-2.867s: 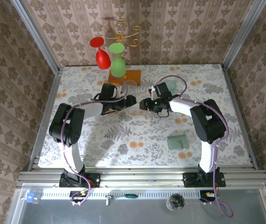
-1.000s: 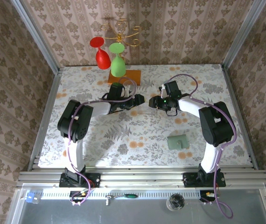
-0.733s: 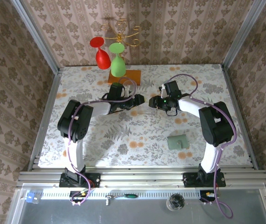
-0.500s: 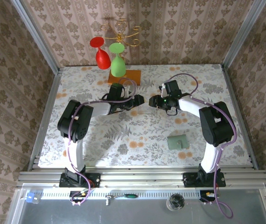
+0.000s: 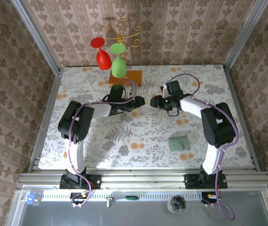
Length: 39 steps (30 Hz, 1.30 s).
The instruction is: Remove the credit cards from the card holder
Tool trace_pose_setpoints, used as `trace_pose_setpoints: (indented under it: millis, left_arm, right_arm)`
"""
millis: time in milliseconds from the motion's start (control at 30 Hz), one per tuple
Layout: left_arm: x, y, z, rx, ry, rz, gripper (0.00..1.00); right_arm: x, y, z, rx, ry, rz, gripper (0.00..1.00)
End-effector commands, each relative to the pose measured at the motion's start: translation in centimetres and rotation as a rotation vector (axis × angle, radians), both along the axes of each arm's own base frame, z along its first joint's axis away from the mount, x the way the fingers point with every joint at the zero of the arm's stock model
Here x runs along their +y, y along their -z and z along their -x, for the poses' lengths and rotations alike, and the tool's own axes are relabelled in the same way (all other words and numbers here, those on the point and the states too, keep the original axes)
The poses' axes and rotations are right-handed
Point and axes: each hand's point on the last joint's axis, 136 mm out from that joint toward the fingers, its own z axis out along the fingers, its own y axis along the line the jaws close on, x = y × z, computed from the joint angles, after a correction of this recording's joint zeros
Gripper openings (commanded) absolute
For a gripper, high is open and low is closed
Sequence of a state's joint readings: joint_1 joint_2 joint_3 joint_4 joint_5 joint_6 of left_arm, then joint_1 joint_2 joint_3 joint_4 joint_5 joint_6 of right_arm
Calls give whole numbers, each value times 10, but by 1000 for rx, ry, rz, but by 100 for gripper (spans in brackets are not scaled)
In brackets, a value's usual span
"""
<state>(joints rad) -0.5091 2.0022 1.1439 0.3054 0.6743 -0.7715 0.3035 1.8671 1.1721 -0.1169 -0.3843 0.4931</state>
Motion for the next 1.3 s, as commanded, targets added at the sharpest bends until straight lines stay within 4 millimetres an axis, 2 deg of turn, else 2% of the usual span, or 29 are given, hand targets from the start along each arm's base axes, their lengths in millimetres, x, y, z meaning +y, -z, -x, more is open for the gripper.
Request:
trace_pose_setpoints:
  millis: [0, 300, 500, 633, 733, 833, 933, 1133, 1267]
  left_arm:
    - [0, -11, 4, -11, 12, 33, 73]
    - [17, -28, -6, -45, -20, 29, 78]
    - [22, -45, -1, -75, -12, 22, 78]
    - [41, -58, -5, -108, -52, 8, 78]
    - [47, -66, -2, -127, -59, -4, 78]
    - [52, -71, 1, -148, -61, -16, 79]
    - [55, -76, 5, -162, -55, -22, 79]
    - [62, -80, 1, -195, -83, -38, 80]
    - [63, -77, 1, -195, -83, -34, 80]
  right_arm:
    - [2, -9, -7, -21, -13, -1, 54]
    - [-7, -23, -2, -30, -2, 41, 58]
    - [-18, -35, 11, -28, 18, 78, 60]
    - [-32, -38, 32, 28, 70, 111, 64]
    - [-46, -32, 53, 111, 161, 130, 74]
    - [-57, -24, 76, 214, 266, 120, 79]
    - [-65, -18, 97, 303, 370, 94, 81]
    - [-75, -9, 134, 448, 615, -38, 85]
    - [-91, -6, 155, 506, 807, -115, 86]
